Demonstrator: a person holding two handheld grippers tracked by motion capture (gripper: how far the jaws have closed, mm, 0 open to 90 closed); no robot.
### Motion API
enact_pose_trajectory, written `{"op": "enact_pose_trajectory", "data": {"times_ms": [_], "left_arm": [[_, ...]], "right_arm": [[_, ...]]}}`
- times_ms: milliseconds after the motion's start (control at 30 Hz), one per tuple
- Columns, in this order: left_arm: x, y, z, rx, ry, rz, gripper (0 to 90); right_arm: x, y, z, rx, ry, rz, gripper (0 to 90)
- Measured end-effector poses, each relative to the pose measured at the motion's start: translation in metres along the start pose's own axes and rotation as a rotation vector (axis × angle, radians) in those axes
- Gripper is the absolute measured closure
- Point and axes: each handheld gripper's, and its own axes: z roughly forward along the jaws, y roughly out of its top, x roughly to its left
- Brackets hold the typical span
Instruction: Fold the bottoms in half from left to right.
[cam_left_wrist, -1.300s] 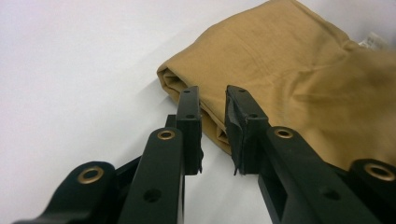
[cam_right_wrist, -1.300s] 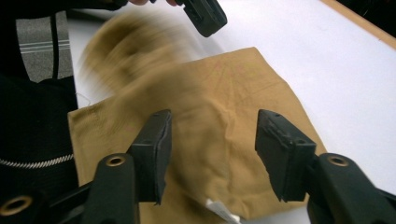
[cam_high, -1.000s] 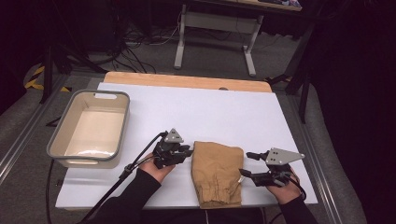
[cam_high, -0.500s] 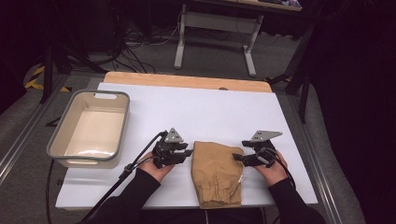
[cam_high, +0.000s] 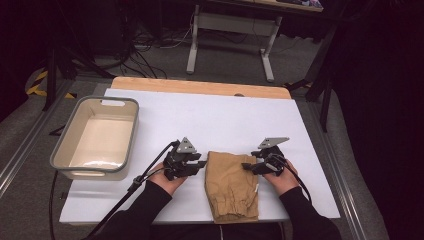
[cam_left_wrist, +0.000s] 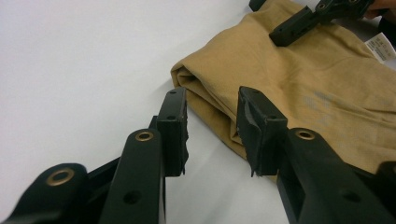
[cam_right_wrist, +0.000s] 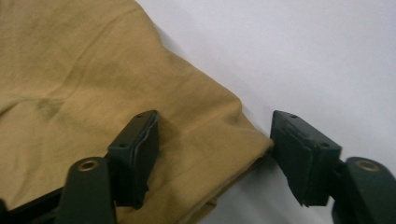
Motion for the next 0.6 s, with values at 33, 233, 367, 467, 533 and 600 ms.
{"op": "enact_pose_trajectory", "data": {"times_ms": [33, 233, 367, 467, 533, 600], "left_arm": [[0.0, 0.0, 0.0, 0.0, 0.001, 0.0, 63.9], [0.0, 0.0, 0.0, 0.001, 0.001, 0.004, 63.7], [0.0, 0.0, -0.001, -0.005, 0.009, 0.002, 63.7], [0.002, 0.001, -0.001, -0.005, 0.012, -0.003, 63.4], [0.002, 0.001, -0.001, -0.007, 0.015, -0.008, 62.2], [0.003, 0.001, -0.001, -0.013, 0.019, -0.016, 59.6]], "right_arm": [[0.001, 0.001, -0.001, 0.004, 0.005, 0.0, 43.9], [0.008, 0.004, -0.004, 0.024, 0.072, 0.005, 82.6], [0.012, 0.011, -0.008, -0.012, 0.024, -0.024, 85.6], [0.009, 0.016, -0.009, -0.048, 0.006, -0.022, 85.6], [0.004, 0.019, -0.008, -0.06, -0.015, -0.013, 85.6], [-0.004, 0.02, -0.006, -0.072, -0.037, 0.013, 85.3]]}}
